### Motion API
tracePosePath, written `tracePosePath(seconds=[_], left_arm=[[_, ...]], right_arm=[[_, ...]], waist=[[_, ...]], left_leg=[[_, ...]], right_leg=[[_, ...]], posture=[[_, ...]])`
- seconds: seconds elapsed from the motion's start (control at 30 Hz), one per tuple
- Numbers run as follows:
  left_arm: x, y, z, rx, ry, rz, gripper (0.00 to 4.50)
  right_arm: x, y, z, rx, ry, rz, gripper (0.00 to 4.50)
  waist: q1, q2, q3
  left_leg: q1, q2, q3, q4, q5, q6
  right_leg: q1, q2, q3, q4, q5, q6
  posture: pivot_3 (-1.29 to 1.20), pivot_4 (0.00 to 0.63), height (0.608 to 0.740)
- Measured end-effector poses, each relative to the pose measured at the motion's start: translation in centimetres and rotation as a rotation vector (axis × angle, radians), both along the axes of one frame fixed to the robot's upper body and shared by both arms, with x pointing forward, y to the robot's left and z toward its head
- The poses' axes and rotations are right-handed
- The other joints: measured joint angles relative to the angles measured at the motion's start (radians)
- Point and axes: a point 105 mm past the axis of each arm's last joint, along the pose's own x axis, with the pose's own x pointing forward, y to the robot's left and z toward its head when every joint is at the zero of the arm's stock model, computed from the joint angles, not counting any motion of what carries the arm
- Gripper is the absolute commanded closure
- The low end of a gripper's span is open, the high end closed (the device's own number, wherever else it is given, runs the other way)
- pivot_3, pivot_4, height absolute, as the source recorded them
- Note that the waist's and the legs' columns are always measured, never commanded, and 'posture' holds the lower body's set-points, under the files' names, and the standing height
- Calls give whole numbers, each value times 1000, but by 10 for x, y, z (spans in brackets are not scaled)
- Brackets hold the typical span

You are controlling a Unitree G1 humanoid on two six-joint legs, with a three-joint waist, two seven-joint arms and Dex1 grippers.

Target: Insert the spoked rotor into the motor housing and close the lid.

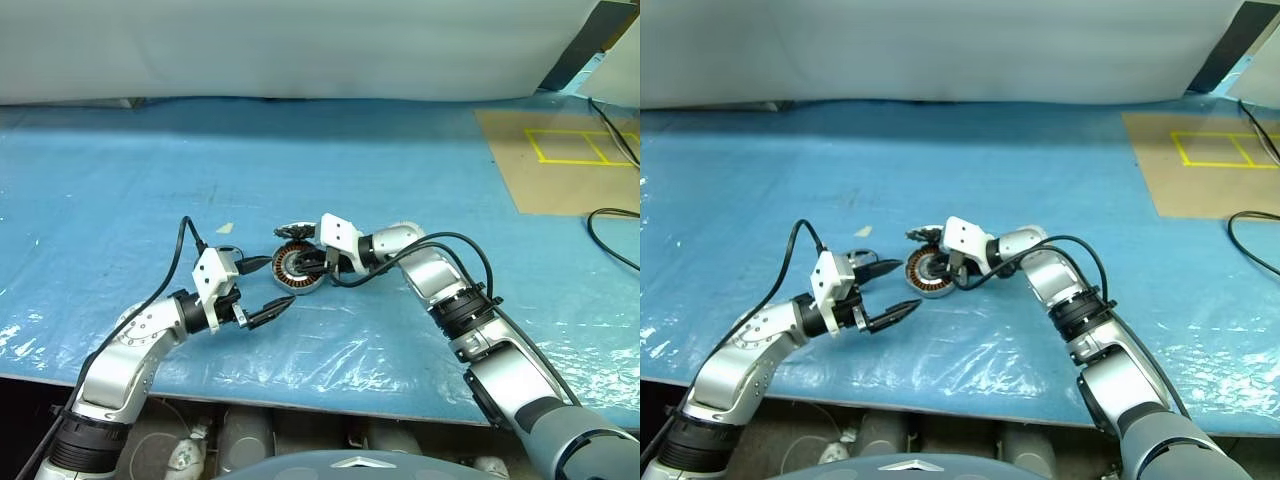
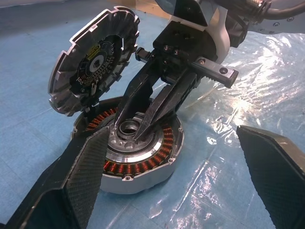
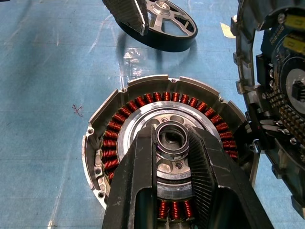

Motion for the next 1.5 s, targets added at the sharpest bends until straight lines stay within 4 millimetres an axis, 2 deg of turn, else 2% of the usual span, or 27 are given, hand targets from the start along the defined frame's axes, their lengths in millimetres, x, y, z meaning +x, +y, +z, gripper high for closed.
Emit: tracePosePath(seconds=[0.4, 0.57, 0.87, 1.0, 1.1, 1.23, 1.4, 1.5], left_arm=[[0, 0, -1, 2, -4, 0, 0], [1, 1, -2, 0, -7, 3, 0], [2, 2, -3, -1, -6, 7, 0], [2, 2, -3, -1, -7, 6, 0], [2, 2, -3, -1, -7, 6, 0], [2, 2, -3, -1, -7, 6, 0], [2, 1, -3, -2, -6, 5, 0], [2, 1, -3, -3, -5, 4, 0]], right_arm=[[1, -1, 0, -16, -28, 12, 3915], [2, -2, 1, -18, -39, 10, 2268], [3, -2, 5, 19, 21, -17, 2268], [7, -4, 20, 86, 56, -35, 2268], [5, -4, 31, 126, 70, -22, 3172], [-3, -3, 31, 132, 100, 13, 4488], [-3, -2, 15, 88, 128, -24, 4488], [-4, -1, 11, 81, 137, -25, 4488]], waist=[[0, 0, 0], [0, 0, 0], [0, 0, 0], [0, 0, 0], [1, 0, 0], [1, 0, 0], [1, 0, 0], [1, 0, 0]], left_leg=[[0, 0, 0, 1, 0, 0], [0, 0, 0, 1, 0, 0], [0, 0, 0, 1, 0, 0], [0, 0, 0, 1, 0, 0], [0, 0, 0, 1, 0, 0], [0, 0, 0, 1, 0, 0], [0, 0, 0, 1, 0, 0], [0, 0, 0, 1, 0, 0]], right_leg=[[0, 0, 0, 0, 0, 0], [0, 0, 0, 0, 0, 0], [0, 0, 0, 0, 0, 0], [0, 0, 0, 1, 0, 0], [0, 0, 0, 0, 0, 0], [0, 0, 0, 0, 0, 0], [0, 0, 0, 1, 0, 0], [0, 0, 0, 1, 0, 0]], posture=[[0, 150, 740], [0, 150, 740], [0, 150, 740], [0, 150, 740], [0, 150, 740], [0, 150, 740], [0, 150, 740], [0, 150, 740]])
